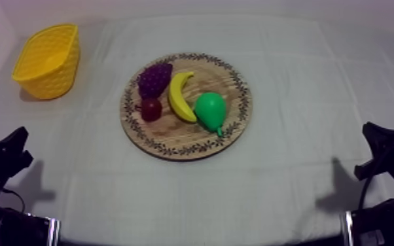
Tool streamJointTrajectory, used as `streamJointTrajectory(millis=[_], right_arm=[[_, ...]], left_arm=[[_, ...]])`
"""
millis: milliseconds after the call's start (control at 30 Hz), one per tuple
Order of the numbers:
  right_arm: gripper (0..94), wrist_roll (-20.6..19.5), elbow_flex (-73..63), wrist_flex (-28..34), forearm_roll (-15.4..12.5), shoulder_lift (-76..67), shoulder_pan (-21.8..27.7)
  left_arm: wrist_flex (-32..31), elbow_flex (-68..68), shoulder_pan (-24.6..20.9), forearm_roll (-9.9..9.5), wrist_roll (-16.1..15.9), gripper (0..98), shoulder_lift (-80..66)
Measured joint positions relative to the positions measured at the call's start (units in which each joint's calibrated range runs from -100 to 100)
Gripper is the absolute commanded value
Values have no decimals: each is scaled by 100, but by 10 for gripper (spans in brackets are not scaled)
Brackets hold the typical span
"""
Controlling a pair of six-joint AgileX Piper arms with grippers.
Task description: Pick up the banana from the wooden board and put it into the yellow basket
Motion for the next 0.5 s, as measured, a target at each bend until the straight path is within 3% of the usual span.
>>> streamJointTrajectory(millis=[500], right_arm=[[4, 20, 0, 7, 0, 0, 0]], left_arm=[[136, -64, 0, 5, 15, 1, 0]])
